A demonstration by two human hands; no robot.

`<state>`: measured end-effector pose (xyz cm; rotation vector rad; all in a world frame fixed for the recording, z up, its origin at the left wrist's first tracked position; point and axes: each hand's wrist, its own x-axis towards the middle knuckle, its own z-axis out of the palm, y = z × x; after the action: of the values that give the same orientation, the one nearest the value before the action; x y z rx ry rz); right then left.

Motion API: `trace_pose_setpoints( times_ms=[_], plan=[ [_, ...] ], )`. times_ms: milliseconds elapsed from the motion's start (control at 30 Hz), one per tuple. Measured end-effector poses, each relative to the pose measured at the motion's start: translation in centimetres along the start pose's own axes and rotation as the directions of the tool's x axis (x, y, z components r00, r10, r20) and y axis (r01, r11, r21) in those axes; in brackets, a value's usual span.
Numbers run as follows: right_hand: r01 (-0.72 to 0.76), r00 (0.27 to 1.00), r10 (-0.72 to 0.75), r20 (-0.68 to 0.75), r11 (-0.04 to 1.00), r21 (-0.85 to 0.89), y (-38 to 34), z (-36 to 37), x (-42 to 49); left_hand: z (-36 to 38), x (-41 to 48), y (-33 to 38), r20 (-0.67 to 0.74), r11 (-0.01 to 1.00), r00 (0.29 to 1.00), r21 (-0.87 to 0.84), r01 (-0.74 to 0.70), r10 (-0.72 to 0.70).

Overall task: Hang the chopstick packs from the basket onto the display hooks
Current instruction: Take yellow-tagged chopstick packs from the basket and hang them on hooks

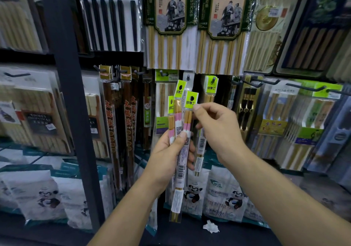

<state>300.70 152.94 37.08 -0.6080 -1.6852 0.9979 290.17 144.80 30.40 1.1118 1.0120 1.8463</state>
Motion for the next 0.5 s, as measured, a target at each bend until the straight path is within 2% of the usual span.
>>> trace_pose_setpoints(
  times_ms=[233,333,500],
  plan=[
    [-0.008,0.999,0.011,-0.052,0.999,0.053,-0.6,-0.1,0.5,0.0,0.3,-0.6,-0.023,0.998,1.000,-0.068,-0.017,0.016],
    [0.009,0.993,0.003,-0.118,0.995,0.103,-1.1,-0.7,1.4,-0.5,0.5,-0.7,-0.091,0.998,0.994,0.032,-0.051,0.054],
    [0.053,0.980,-0.038,-0.197,0.996,0.068,-1.3,-1.5,3.2,-0.8,0.6,-0.5,-0.096,0.995,0.994,0.090,-0.044,0.053]
  ],
)
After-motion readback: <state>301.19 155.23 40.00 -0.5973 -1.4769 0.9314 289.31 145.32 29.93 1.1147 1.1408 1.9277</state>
